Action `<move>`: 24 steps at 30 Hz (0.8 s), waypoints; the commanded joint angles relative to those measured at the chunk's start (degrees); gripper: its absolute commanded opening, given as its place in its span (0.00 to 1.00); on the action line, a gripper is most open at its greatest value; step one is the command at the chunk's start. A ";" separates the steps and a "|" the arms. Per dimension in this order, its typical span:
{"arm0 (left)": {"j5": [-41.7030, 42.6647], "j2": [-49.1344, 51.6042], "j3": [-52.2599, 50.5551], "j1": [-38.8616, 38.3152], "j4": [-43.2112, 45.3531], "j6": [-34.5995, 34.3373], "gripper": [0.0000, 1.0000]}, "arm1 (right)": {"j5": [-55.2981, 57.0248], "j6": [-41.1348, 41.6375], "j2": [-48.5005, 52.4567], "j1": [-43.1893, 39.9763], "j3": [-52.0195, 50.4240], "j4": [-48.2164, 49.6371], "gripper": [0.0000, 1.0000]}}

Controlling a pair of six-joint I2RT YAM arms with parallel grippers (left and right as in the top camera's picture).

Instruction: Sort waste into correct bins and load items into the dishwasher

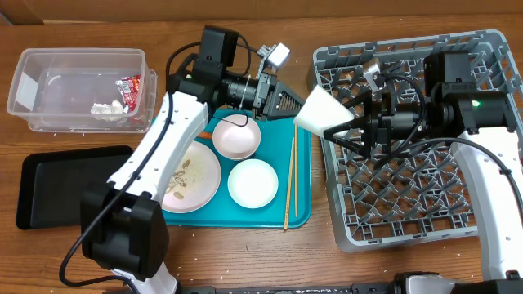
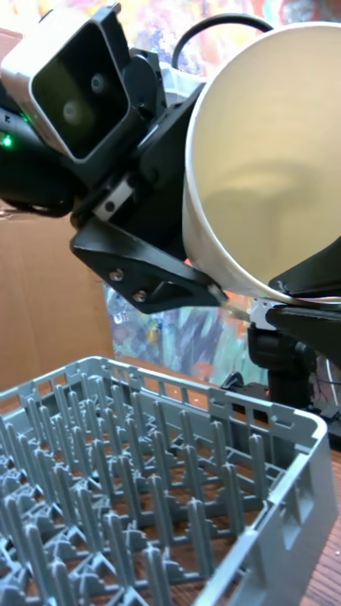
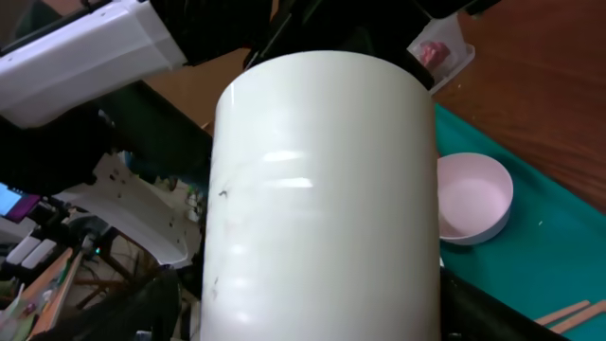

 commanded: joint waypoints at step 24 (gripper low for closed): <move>-3.10 -0.87 0.72 -0.76 4.28 -5.51 0.15 | -1.62 -0.15 0.07 0.46 -0.31 -0.13 0.59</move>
